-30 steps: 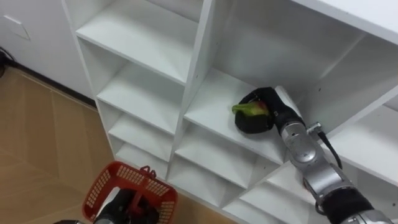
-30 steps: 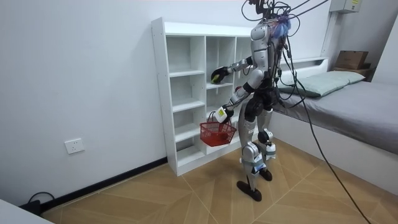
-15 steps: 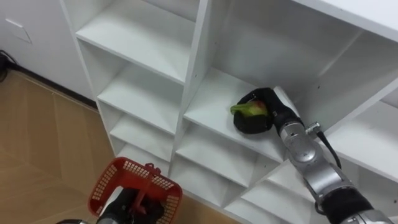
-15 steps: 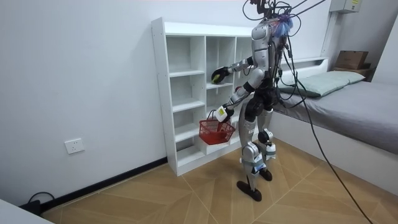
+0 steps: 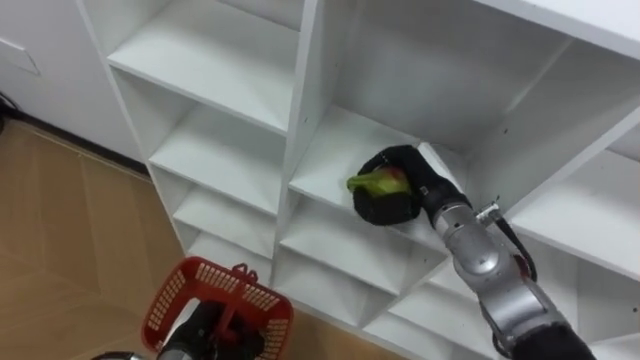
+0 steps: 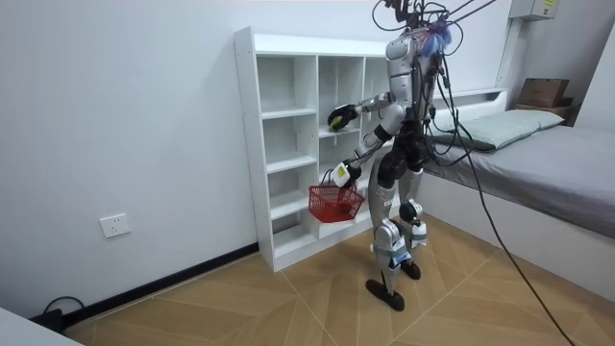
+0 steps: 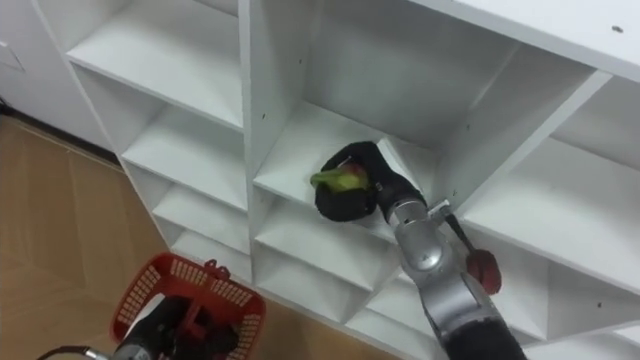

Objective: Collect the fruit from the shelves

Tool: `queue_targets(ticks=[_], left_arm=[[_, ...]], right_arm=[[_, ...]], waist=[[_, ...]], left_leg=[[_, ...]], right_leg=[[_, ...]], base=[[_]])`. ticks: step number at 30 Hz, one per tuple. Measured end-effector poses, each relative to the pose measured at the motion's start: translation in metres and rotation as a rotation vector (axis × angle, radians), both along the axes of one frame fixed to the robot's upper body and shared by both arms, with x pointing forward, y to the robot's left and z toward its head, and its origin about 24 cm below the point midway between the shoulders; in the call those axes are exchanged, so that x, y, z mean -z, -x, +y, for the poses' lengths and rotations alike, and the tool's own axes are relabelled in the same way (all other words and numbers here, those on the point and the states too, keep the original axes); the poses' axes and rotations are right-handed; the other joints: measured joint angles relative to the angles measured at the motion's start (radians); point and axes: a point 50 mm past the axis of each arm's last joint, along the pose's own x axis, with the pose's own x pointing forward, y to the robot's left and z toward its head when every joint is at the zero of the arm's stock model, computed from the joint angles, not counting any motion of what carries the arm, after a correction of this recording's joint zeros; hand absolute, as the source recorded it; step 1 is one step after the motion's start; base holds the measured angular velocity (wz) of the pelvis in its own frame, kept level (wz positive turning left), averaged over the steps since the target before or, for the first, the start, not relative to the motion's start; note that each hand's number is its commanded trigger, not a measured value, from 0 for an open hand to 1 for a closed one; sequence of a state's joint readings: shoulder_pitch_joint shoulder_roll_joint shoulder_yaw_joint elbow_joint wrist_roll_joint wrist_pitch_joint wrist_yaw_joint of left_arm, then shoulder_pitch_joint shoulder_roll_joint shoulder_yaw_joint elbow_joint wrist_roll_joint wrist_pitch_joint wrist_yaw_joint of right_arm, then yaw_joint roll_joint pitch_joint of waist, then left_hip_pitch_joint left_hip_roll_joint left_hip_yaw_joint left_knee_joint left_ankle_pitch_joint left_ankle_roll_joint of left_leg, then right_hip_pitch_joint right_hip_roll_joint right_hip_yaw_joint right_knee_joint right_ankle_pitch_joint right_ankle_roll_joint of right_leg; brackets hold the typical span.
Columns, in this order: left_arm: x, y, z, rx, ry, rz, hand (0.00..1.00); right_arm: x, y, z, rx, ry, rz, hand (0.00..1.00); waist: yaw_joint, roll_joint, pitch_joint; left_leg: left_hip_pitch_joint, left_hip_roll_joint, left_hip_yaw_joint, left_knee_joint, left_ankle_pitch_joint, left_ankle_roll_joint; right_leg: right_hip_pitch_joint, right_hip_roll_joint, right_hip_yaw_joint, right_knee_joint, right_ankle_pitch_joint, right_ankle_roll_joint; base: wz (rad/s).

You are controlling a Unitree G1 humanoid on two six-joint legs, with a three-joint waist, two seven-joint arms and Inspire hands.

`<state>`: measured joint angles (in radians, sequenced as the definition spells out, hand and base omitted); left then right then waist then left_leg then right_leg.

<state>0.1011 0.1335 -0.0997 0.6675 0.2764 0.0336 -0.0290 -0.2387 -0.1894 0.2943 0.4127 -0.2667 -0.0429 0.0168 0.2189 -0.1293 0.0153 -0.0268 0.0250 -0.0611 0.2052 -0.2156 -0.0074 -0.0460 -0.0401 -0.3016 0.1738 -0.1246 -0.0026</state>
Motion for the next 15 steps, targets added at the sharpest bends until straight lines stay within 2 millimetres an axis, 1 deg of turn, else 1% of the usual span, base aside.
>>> queue_targets(ticks=[3,5,8,11,12,15], left_arm=[[0.000,-0.001,-0.003,-0.002,0.014,-0.012,1.00],[0.000,-0.003,-0.003,-0.001,0.019,-0.018,1.00],[0.001,-0.005,-0.003,0.000,0.018,-0.013,1.00],[0.003,-0.005,-0.003,0.000,0.020,-0.007,1.00],[0.003,-0.005,-0.003,0.001,0.018,-0.003,1.00],[0.004,-0.006,-0.003,0.006,0.016,0.002,1.00]], right_arm=[[-0.003,0.009,0.004,-0.045,0.006,-0.014,1.00],[-0.005,0.013,0.007,-0.070,0.001,-0.016,1.00],[-0.005,0.014,0.011,-0.103,0.005,-0.009,1.00],[-0.004,0.016,0.013,-0.126,0.012,0.005,1.00],[-0.003,0.017,0.016,-0.147,0.020,0.008,1.00],[-0.001,0.022,0.019,-0.179,0.025,0.025,1.00]], waist=[[-0.005,0.008,-0.0026],[-0.005,0.009,-0.0019],[-0.023,0.009,-0.0016],[-0.021,0.012,-0.0010],[-0.026,0.014,0.0006],[-0.032,0.017,0.0017]], left_leg=[[0.001,0.001,0.009,0.000,0.000,0.001],[0.001,0.002,0.021,0.000,0.000,0.001],[0.003,0.002,0.034,-0.001,0.000,0.001],[0.003,0.004,0.050,-0.002,0.000,0.001],[0.001,0.005,0.051,-0.003,0.000,0.001],[0.001,0.008,0.053,-0.004,0.000,0.001]], right_leg=[[-0.004,0.000,0.011,0.008,0.000,0.000],[-0.009,0.000,0.023,0.012,0.000,0.000],[-0.012,-0.001,0.029,0.014,0.000,0.000],[-0.026,0.003,0.051,0.023,0.001,-0.001],[-0.031,0.004,0.053,0.029,0.002,-0.001],[-0.032,0.006,0.055,0.030,0.002,-0.002]], base=[[-0.11],[-0.16],[-0.09],[-0.16],[-0.15],[-0.03]])
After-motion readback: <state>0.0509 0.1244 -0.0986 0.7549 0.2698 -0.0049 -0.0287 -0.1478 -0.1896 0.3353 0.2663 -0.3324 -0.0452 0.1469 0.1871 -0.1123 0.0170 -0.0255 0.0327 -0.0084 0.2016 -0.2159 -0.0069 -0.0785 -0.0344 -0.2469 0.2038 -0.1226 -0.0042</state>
